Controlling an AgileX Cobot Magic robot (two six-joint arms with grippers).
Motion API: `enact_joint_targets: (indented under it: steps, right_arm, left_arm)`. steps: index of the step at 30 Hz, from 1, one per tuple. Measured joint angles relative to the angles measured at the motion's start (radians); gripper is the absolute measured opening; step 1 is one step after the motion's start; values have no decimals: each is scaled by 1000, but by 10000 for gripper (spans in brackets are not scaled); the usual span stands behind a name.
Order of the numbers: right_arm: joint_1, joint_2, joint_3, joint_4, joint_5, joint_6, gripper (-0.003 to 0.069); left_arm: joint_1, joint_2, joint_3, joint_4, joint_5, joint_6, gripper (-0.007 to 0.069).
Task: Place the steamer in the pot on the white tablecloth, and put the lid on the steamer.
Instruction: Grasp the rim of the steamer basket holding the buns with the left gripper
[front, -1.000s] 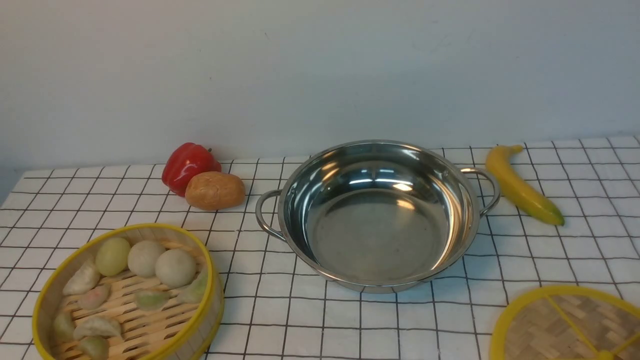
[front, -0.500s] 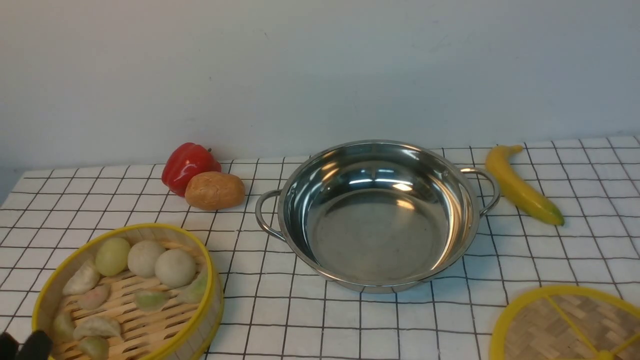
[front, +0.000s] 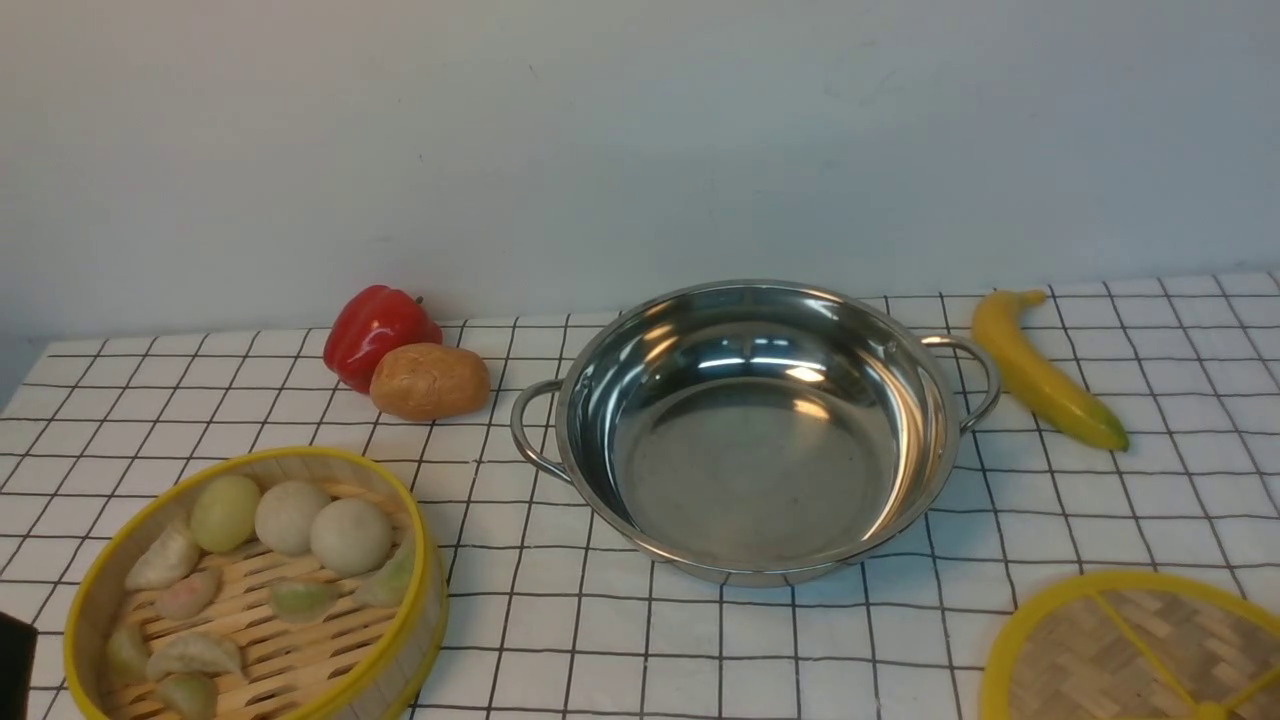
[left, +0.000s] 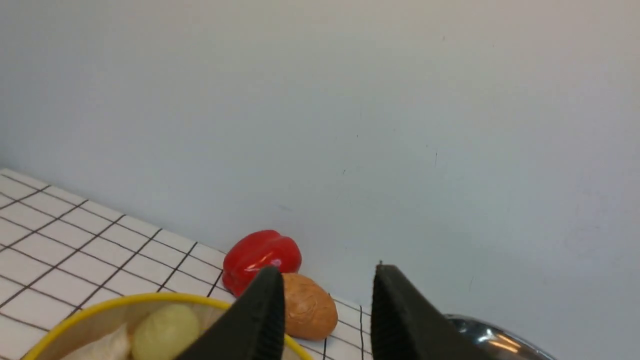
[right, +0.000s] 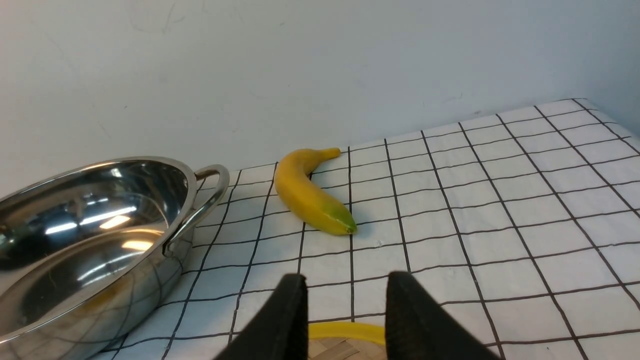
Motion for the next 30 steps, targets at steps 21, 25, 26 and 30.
enact_joint_targets:
  steps: [21,25,26,30]
  right_arm:
    - [0,0,0,0,0,0,240]
    - [0,0,0,0,0,0,240]
    - [0,0,0,0,0,0,240]
    - [0,0,0,0,0,1,240]
  left_arm:
    - [0,75,-388,96,395,55,243]
    - [0,215,-553,117,698,140,243]
    - [0,235,-570,117,754,152,243]
    - [0,502,-720,121,1120,461,243]
